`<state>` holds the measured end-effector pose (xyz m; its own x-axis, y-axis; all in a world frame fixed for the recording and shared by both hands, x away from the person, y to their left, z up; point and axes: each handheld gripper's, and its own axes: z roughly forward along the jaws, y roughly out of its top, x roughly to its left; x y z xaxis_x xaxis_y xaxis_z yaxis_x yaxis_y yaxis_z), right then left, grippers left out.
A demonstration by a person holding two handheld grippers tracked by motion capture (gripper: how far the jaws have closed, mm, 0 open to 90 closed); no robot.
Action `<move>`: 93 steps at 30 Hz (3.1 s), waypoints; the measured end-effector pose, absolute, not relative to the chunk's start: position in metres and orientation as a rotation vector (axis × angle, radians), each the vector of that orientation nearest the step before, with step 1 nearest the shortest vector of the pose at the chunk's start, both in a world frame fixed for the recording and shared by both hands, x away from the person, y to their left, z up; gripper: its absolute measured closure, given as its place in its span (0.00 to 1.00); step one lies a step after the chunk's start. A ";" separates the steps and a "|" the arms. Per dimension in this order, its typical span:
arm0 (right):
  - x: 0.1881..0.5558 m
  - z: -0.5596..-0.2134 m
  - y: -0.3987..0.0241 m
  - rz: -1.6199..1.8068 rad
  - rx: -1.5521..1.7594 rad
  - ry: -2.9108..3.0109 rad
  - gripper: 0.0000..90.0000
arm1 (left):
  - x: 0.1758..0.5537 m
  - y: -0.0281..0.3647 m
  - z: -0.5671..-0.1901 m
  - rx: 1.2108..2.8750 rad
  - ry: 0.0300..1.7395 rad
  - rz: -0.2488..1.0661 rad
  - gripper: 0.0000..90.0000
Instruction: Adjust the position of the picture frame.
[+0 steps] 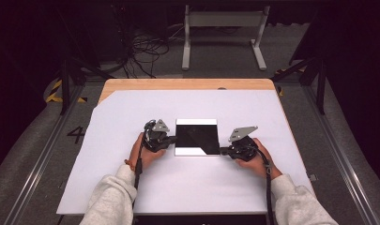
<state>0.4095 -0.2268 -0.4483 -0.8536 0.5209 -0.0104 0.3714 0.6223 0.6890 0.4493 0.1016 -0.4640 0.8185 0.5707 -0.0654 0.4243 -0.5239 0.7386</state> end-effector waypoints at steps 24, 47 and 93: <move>0.403 -0.444 -0.231 1.009 0.756 2.584 0.99 | 0.436 0.105 -0.449 2.179 0.687 0.308 0.94; 0.389 -0.436 -0.241 1.026 0.775 2.533 0.97 | 0.385 0.134 -0.448 2.220 0.583 0.313 0.95; 0.395 -0.443 -0.225 0.916 0.811 2.628 1.00 | 0.425 0.102 -0.465 2.234 0.674 0.264 0.99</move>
<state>0.3950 -0.2249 -0.4431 -0.8166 0.5756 -0.0435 0.4240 0.6492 0.6315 0.4245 0.1018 -0.4646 0.8384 0.5445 -0.0230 0.3844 -0.5610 0.7331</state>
